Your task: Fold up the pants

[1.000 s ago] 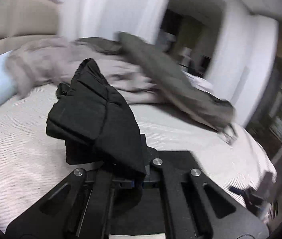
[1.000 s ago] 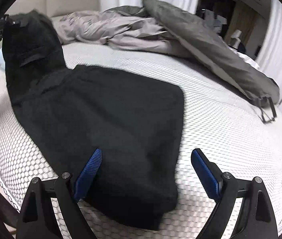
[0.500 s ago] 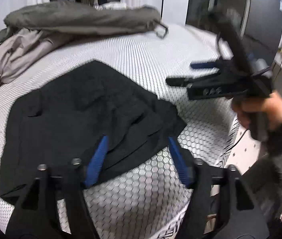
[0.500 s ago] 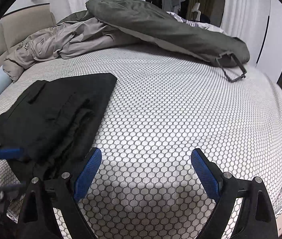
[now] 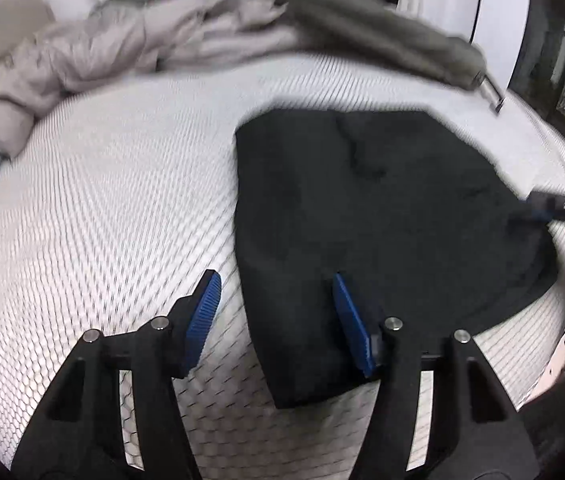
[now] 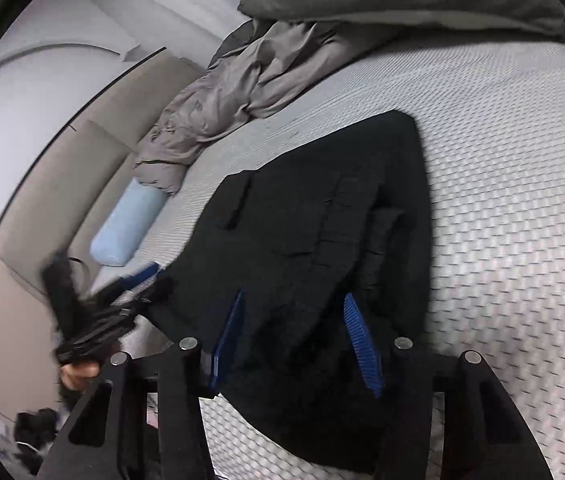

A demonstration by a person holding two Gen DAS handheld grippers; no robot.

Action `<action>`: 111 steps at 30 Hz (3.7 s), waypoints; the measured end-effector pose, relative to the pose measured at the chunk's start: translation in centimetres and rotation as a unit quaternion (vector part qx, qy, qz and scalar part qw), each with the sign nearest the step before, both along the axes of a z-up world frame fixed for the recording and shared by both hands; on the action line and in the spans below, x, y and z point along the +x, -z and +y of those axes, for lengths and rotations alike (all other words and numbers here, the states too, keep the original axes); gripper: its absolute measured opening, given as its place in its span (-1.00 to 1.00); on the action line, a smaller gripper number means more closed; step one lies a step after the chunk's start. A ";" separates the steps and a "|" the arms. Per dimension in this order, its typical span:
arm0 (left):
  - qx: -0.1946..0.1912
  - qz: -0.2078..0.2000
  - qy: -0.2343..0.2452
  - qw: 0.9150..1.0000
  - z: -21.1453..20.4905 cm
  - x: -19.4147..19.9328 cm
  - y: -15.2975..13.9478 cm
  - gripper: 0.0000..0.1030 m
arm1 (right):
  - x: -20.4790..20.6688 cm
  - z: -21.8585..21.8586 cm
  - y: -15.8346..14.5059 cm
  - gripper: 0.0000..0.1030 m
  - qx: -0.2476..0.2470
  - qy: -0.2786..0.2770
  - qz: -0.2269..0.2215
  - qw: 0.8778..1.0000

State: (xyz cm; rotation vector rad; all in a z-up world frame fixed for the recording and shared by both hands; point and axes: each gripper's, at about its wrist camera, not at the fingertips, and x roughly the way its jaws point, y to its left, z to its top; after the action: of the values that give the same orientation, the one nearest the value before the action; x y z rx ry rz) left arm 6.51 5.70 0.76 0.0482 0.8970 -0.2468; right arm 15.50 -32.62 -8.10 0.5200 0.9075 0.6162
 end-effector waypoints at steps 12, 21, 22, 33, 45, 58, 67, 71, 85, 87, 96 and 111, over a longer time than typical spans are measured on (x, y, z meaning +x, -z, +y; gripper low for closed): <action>-0.029 -0.019 0.014 0.999 0.6 -2.4 -1.7 0.09 | 1.0 4.1 -2.5 -0.83 -0.033 -0.021 -0.040 0.998; -0.033 -0.005 0.014 0.999 0.4 -1.2 -1.0 0.09 | -0.4 2.6 0.4 -0.38 -0.068 -0.028 0.014 0.997; -0.037 -0.006 0.012 0.999 0.5 -1.2 -1.1 0.09 | -0.5 1.9 -0.3 -0.05 -0.067 -0.009 -0.001 0.998; -0.023 -0.014 0.006 1.000 -1.0 -0.3 -1.1 0.09 | 3.9 2.4 1.0 -0.67 -0.018 0.035 0.024 0.999; -0.017 -0.022 0.022 0.999 -1.4 -1.2 -1.5 0.09 | 4.3 1.7 0.8 -0.12 -0.079 0.052 0.031 0.995; -0.075 0.045 0.057 0.995 0.2 -1.3 -0.1 -0.20 | 5.4 -1.7 2.2 -0.80 -0.073 0.096 0.020 0.993; -0.064 -0.060 0.027 0.996 -0.2 -2.7 -4.3 -0.07 | 1.7 -0.7 -1.1 -0.40 -0.118 0.053 -0.016 0.992; -0.063 -0.061 0.087 0.992 -5.6 -2.6 -4.0 -0.03 | 1.6 0.8 -1.0 -0.36 -0.089 0.007 -0.019 0.996; 0.021 -0.052 0.201 0.978 -22.8 0.0 0.0 -0.03 | 3.1 1.4 1.8 -0.44 -0.071 -0.020 0.005 0.997; 0.040 -0.047 0.205 0.977 -24.3 0.2 0.5 -0.08 | 2.9 0.7 1.9 -0.44 -0.060 -0.020 0.014 0.998; 0.004 -0.045 0.212 0.976 -24.9 0.9 -0.2 -0.80 | 1.9 0.2 2.7 -0.49 -0.066 -0.027 0.007 0.997; -0.026 -0.043 0.239 0.970 -23.5 -2.9 -0.7 -0.83 | -1.4 -0.6 2.6 -0.89 -0.115 -0.033 0.006 0.993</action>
State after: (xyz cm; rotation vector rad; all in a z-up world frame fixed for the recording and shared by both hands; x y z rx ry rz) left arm 3.62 -17.81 1.45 0.2265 0.7820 -0.7135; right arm 14.10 -33.21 -10.68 0.2889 0.9963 0.5603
